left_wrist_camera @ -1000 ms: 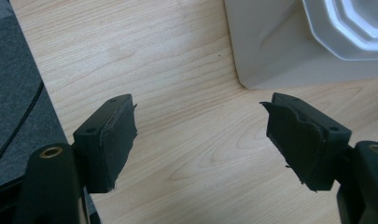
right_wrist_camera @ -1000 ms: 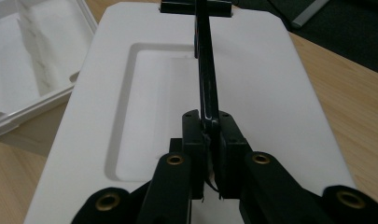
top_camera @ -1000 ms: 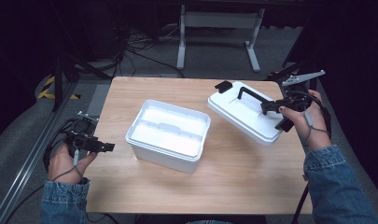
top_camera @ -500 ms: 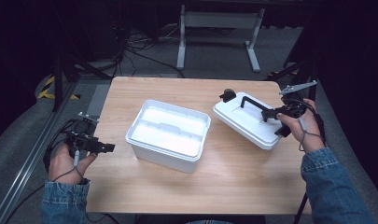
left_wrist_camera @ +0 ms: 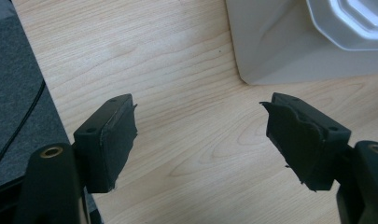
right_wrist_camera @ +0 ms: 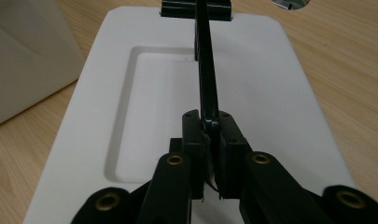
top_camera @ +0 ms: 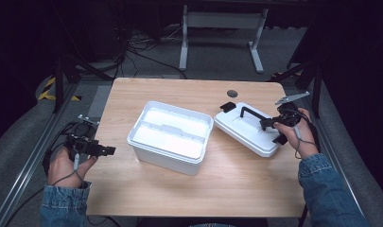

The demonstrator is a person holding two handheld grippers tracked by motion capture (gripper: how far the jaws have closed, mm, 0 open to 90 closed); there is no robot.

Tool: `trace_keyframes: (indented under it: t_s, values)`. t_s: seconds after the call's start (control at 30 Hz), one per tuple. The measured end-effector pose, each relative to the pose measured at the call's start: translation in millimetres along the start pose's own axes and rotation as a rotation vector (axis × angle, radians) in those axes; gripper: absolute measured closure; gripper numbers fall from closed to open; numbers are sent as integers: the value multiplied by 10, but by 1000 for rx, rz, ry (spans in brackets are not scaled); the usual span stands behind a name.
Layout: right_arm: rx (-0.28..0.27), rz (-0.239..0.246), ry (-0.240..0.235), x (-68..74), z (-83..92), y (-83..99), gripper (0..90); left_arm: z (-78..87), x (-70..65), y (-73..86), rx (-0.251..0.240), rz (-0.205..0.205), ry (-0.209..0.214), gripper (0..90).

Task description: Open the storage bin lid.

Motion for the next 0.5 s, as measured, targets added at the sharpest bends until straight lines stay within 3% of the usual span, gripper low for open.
trace_keyframes:
  t_s: [0.37, 0.5]
  values:
    - [18, -22, -15, -29, -146, 149, 847, -15, -20, 20, 16, -8, 5, 246]
    - [15, -56, -39, -42, -190, 219, 846, -19, -20, 19, 16, -9, 5, 247]
Point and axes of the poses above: each handheld gripper's, and its own axes: z roughly backward along the jaws, y roughly out of its underside, x roughly to its left, the point moved 8 cm from there along -z, roughly forward along the jaws, and after that the axes turned 10 degrees about z, right-handed, at the moved point
